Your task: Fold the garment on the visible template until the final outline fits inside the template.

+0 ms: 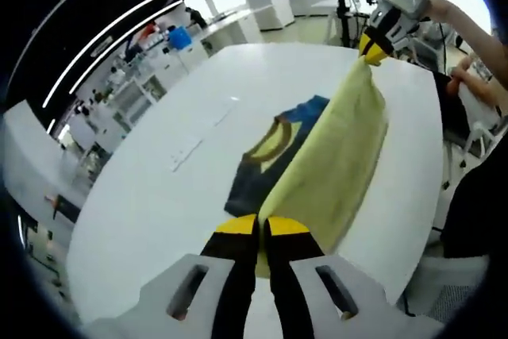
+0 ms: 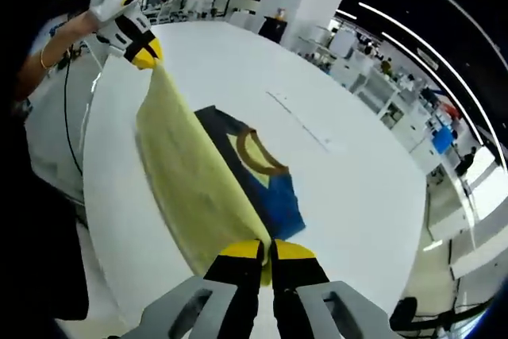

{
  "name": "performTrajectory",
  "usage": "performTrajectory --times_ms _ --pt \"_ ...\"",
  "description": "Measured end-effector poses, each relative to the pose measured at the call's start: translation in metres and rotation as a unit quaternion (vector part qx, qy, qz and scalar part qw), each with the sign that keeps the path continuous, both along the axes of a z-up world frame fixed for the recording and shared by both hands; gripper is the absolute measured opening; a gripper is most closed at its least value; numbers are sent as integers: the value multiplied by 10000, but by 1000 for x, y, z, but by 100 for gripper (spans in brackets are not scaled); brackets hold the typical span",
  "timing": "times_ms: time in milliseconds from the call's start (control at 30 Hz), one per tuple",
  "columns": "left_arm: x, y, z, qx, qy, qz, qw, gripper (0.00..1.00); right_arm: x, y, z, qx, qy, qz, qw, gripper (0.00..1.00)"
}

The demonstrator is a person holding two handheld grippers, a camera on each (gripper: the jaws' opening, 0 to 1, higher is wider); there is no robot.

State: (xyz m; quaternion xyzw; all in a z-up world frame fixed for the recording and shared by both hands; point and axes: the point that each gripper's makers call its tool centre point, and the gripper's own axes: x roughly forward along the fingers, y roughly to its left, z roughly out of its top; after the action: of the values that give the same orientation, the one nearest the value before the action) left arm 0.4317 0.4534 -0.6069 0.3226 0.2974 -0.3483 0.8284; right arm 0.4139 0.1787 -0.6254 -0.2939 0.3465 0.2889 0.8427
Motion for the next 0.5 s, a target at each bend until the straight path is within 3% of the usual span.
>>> performTrajectory --times_ms 133,267,500 --pt "17 -1 2 77 -247 11 9997 1 16 -1 2 35 -189 -119 9997 0" --pt "31 -2 1 -61 -287 143 9995 1 29 -4 2 -46 -344 -155 9993 0" --pt "53 1 -4 5 -441 341 9984 1 53 -3 2 318 -517 -418 9973 0"
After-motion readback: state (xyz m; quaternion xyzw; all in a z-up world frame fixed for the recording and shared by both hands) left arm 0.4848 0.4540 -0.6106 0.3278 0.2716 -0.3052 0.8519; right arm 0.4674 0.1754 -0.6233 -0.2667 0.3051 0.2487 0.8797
